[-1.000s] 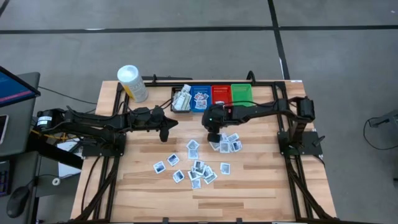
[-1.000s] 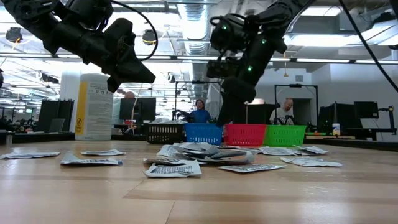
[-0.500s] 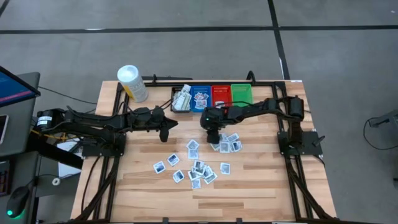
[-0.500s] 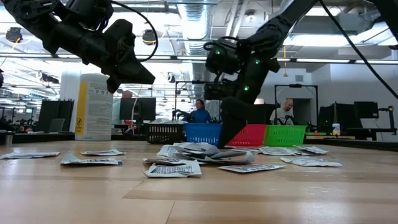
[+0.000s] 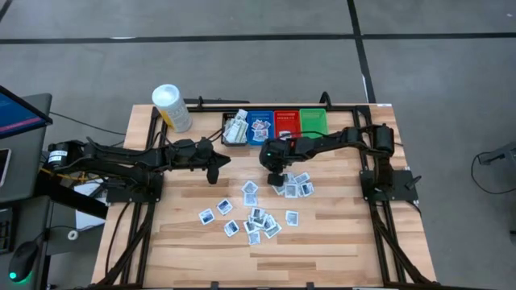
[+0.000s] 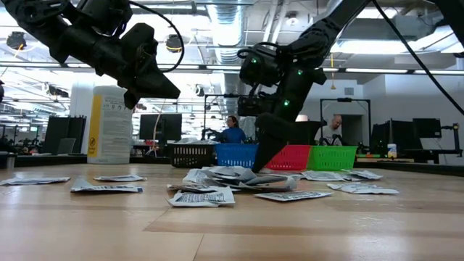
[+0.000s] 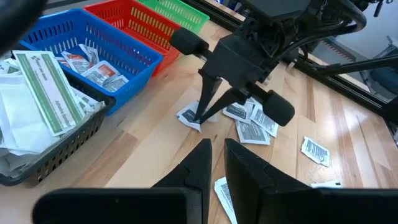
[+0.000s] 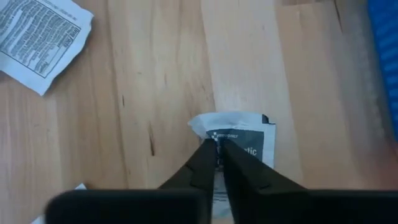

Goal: Pick & Place First Aid Supplies
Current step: Put the gray towelette pack in the red bin

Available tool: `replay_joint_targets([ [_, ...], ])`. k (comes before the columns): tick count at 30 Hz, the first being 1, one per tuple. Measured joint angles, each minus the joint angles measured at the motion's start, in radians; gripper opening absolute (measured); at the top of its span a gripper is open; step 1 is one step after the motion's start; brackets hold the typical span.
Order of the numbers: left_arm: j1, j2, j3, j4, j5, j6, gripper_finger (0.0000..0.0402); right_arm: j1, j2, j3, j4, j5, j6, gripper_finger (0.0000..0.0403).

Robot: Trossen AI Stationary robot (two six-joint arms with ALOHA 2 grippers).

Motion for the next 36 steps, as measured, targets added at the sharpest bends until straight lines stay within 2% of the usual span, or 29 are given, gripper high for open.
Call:
replay_joint_targets([
  [2, 0.0, 0.0, 0.0, 0.0, 0.0, 0.0, 0.0043, 0.001, 0.0, 0.0, -0.001, -0.004, 0.007, 0.0007],
  [10, 0.0, 0.0, 0.0, 0.001, 0.0, -0.002, 0.0043, 0.02, -0.089, -0.01, -0.043, -0.026, 0.012, 0.0003],
  [21, 0.0, 0.0, -0.001, 0.013, 0.0, -0.005, 0.0043, 0.02, -0.336, -0.005, -0.056, -0.015, 0.007, 0.0001],
  [25, 0.0, 0.0, -0.001, 0.017, 0.0, -0.007, 0.0043, 0.012, -0.424, -0.005, -0.064, 0.043, -0.003, 0.0001],
  [31, 0.0, 0.0, -0.001, 0.019, 0.0, -0.008, 0.0043, -0.056, -0.522, -0.005, -0.085, 0.148, -0.045, 0.0001],
  [36, 0.0, 0.0, -0.001, 0.019, 0.0, -0.008, 0.0043, -0.157, -0.529, -0.004, -0.1, 0.148, -0.045, 0.0001],
])
